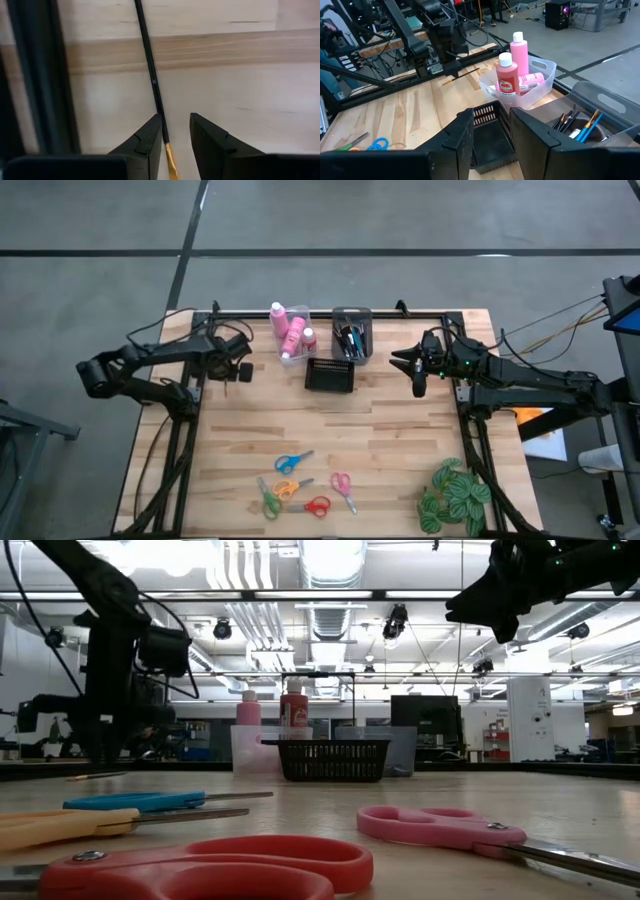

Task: Pick & Place Paint Supplies
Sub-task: Put the black paint brush into the gray bin

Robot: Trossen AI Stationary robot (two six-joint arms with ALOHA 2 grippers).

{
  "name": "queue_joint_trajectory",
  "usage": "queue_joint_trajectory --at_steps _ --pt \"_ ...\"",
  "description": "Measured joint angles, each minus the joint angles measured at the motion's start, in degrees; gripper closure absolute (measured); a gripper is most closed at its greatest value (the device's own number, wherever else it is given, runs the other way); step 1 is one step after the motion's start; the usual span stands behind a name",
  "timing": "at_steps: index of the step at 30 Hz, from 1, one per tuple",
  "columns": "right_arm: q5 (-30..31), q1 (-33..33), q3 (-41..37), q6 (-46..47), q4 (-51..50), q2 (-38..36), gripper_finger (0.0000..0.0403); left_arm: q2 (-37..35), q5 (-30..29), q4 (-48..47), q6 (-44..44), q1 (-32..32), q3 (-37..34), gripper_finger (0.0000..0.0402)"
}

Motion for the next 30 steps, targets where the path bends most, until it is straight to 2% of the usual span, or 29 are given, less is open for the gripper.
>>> queue_joint_trajectory --at_steps 10,24,30 --pt "0.00 -0.01 0.00 0.00 0.00 0.00 0.0278 -0.13 -0.48 5.37 -0.03 0.02 -3.65 0.0299" --pt "0.00 0.00 0.00 0.00 0.00 0.00 0.0278 -0.02 -0.52 2.24 0.03 0.15 -1.14 0.0299" --pt "0.00 -0.02 0.00 0.00 0.00 0.00 0.0278 -0.02 -3.02 0.45 0.09 0.15 -1.20 0.0299"
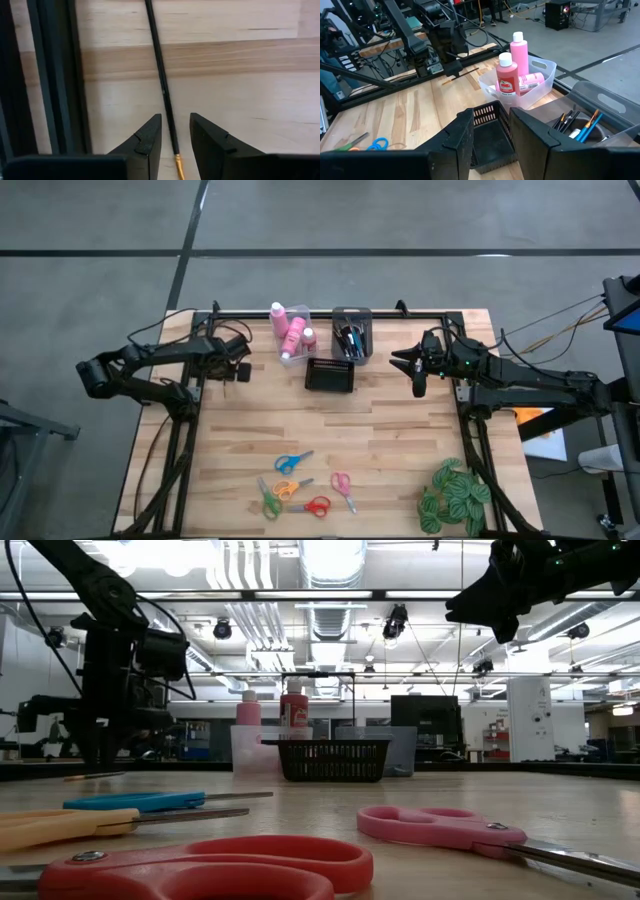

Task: Pick & Place Paint Supplies
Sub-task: Put the black paint brush into the gray bin

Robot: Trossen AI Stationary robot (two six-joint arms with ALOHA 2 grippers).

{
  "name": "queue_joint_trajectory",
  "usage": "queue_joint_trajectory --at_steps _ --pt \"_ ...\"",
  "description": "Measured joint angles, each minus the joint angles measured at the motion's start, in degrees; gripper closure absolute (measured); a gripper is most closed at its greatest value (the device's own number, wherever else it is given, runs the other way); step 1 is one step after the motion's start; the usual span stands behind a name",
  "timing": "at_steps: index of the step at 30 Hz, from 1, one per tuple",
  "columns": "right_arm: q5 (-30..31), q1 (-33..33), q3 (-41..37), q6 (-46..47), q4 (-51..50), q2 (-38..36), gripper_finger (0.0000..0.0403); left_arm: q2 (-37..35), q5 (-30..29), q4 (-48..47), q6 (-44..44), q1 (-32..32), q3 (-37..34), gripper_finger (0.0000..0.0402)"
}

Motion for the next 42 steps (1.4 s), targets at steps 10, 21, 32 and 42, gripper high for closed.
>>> queue_joint_trajectory --at_steps 10,21,32,42 --pt "0.00 0.02 0.00 0.00 0.00 0.00 0.0278 -0.26 0.22 5.91 -0.07 0.26 -4.19 0.0299" --pt "0.00 0.02 0.00 0.00 0.00 0.00 0.0278 -0.11 2.22 9.52 -0.07 0.28 -3.98 0.0299" --pt "0.00 0.00 0.00 0.00 0.00 -0.01 0.0278 -0.10 3.27 10.32 0.09 0.28 -4.30 0.0360" --pt "-0.01 0.01 0.00 0.00 0.00 -0.02 0.0278 -0.11 3.18 9.97 -0.07 0.26 -4.28 0.0394"
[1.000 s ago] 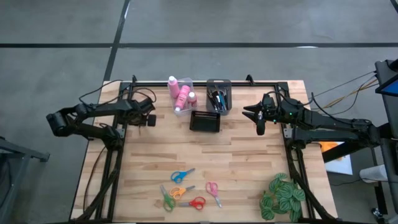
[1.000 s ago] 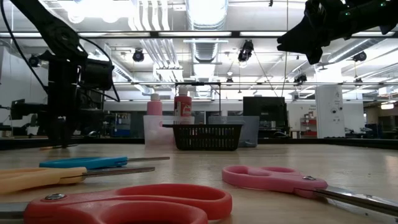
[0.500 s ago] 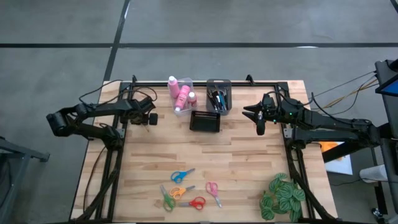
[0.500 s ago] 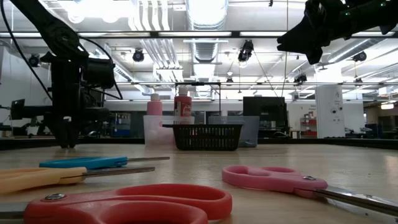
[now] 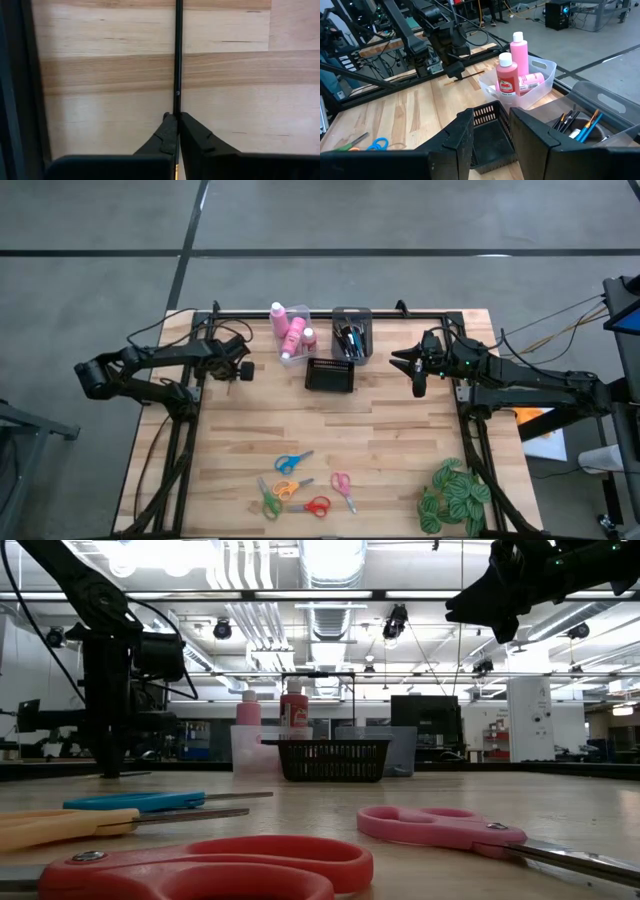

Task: Pick & Place Paint Supplies
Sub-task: Put the black paint brush into the gray bin

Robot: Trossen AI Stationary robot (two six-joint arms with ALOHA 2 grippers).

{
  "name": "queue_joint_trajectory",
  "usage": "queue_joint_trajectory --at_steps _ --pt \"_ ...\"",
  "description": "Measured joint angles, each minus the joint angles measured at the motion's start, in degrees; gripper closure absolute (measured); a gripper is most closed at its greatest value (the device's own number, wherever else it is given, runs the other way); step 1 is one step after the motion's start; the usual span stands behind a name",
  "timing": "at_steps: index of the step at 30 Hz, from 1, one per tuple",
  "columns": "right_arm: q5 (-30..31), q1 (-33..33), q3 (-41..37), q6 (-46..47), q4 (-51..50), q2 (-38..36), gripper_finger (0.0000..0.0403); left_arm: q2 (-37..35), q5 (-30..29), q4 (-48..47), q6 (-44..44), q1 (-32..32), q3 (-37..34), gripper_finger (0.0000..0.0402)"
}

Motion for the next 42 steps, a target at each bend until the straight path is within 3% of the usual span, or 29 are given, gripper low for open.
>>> queue_joint_trajectory --at_steps 17,26,33,37,42 --pt "0.01 -0.01 0.00 0.00 0.00 0.00 0.0278 -0.71 2.85 -1.80 0.16 -0.02 4.29 0.0398" --pt "0.01 0.00 0.00 0.00 0.00 0.00 0.0278 -1.91 9.02 -2.93 0.15 -0.04 8.54 0.0397" --pt "0.00 0.00 0.00 0.00 0.00 0.00 0.0278 -7.59 13.03 -2.64 0.39 -0.14 12.80 0.0397" --pt "0.01 -0.01 0.00 0.00 0.00 0.00 0.0278 -12.51 13.05 1.20 0.40 -1.16 14.24 0.0397" --pt "0.01 -0.01 0.00 0.00 0.00 0.00 0.0278 -17.98 13.02 12.78 0.15 -4.18 13.79 0.0397"
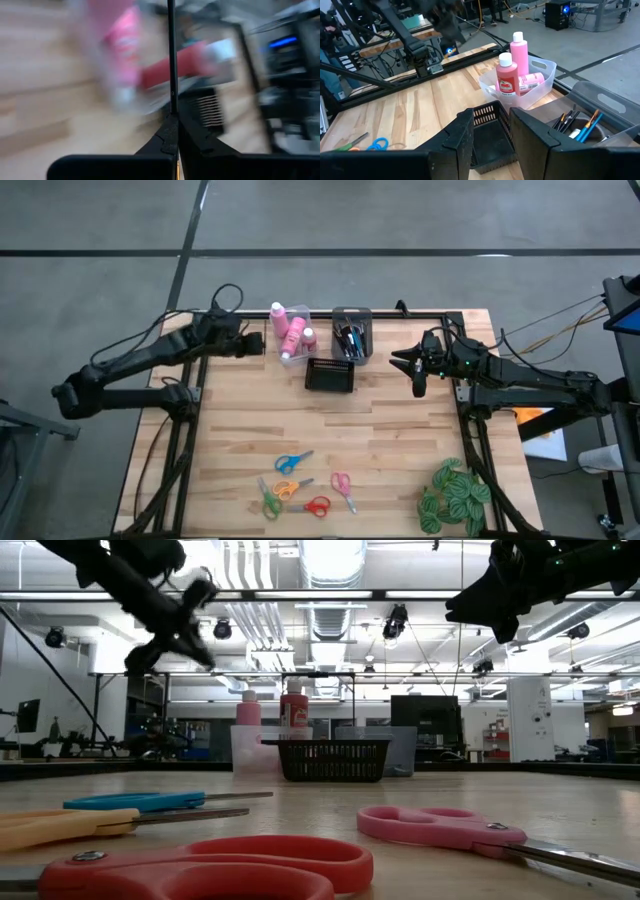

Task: Pick & Place Paint Supplies
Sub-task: Put the black paint brush into the gray bin

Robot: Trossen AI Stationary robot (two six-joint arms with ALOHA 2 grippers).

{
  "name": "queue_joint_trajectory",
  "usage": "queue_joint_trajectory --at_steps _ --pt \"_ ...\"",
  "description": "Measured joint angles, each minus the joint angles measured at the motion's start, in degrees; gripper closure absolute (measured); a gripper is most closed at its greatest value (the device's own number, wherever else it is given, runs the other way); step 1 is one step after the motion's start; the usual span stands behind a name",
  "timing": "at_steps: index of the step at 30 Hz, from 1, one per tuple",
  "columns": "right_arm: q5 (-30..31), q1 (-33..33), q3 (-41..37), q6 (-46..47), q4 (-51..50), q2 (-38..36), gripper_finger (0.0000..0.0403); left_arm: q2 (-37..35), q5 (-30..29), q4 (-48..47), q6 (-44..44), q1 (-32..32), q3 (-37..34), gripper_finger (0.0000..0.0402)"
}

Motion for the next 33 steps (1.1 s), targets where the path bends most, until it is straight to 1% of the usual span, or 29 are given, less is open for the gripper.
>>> queue_joint_trajectory --at_steps 4,9,12,19,23,27,33 --pt "0.00 0.02 0.00 0.00 0.00 0.00 0.0278 -0.84 -0.48 9.55 -0.01 -2.66 -0.02 0.0397" --pt "0.00 0.00 0.00 0.00 0.00 0.00 0.0278 2.03 -1.11 22.11 2.60 -6.44 -0.34 0.0396" --pt "0.00 0.00 0.00 0.00 0.00 0.00 0.0278 5.29 -1.56 28.84 3.28 -9.08 -0.41 0.0396" --pt "0.00 0.00 0.00 0.00 0.00 0.00 0.0278 15.46 -1.76 44.80 3.02 -15.05 -0.35 0.0396" --pt "0.00 0.00 0.00 0.00 0.00 0.00 0.0278 21.19 -1.76 52.05 3.02 -18.46 -0.31 0.0396" --pt "0.00 0.00 0.00 0.00 0.00 0.00 0.0278 26.79 -2.06 53.68 3.00 -21.50 2.15 0.0396" --pt "0.00 0.02 0.00 0.00 0.00 0.00 0.0278 36.56 -2.08 51.84 4.01 -24.61 10.92 0.0396"
